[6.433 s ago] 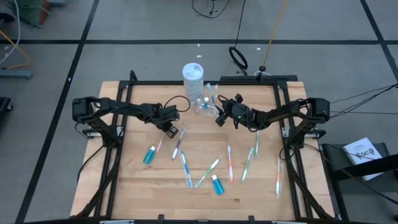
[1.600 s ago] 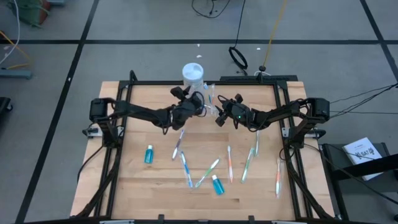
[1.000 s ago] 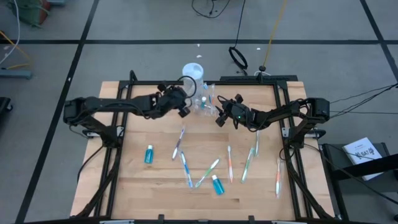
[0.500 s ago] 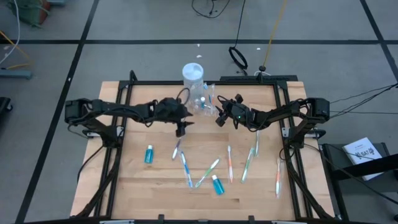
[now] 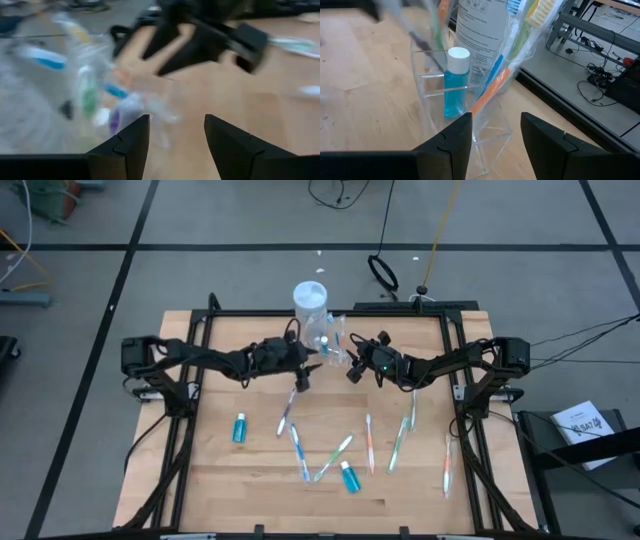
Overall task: Pick & Place toothbrushing station
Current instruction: Put the blue mouthwash bottle into the transparent organizer
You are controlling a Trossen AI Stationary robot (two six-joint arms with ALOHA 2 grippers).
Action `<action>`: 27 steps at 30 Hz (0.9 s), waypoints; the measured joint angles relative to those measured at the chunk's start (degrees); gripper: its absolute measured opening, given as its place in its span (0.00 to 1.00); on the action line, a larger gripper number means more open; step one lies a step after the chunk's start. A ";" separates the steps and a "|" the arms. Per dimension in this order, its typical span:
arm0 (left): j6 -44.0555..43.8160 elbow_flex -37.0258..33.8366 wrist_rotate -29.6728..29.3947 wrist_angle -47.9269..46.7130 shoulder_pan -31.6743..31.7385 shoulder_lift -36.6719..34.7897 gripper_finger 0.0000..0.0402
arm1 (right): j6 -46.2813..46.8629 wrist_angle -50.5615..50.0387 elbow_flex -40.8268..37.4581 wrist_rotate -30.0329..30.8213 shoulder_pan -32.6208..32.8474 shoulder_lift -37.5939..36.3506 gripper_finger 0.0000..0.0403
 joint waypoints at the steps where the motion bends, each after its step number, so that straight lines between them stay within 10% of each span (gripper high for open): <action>1: -0.29 0.02 -1.66 0.91 0.29 0.22 0.49 | 0.00 -0.01 0.00 0.00 0.00 0.00 0.40; 9: -5.21 0.04 -24.09 1.54 1.31 -2.06 0.49 | 0.00 -0.03 0.00 0.00 0.00 0.00 0.40; 27: -5.64 0.04 -27.84 -8.50 -3.27 -13.83 0.49 | 0.04 -0.01 0.00 -0.02 0.04 0.00 0.40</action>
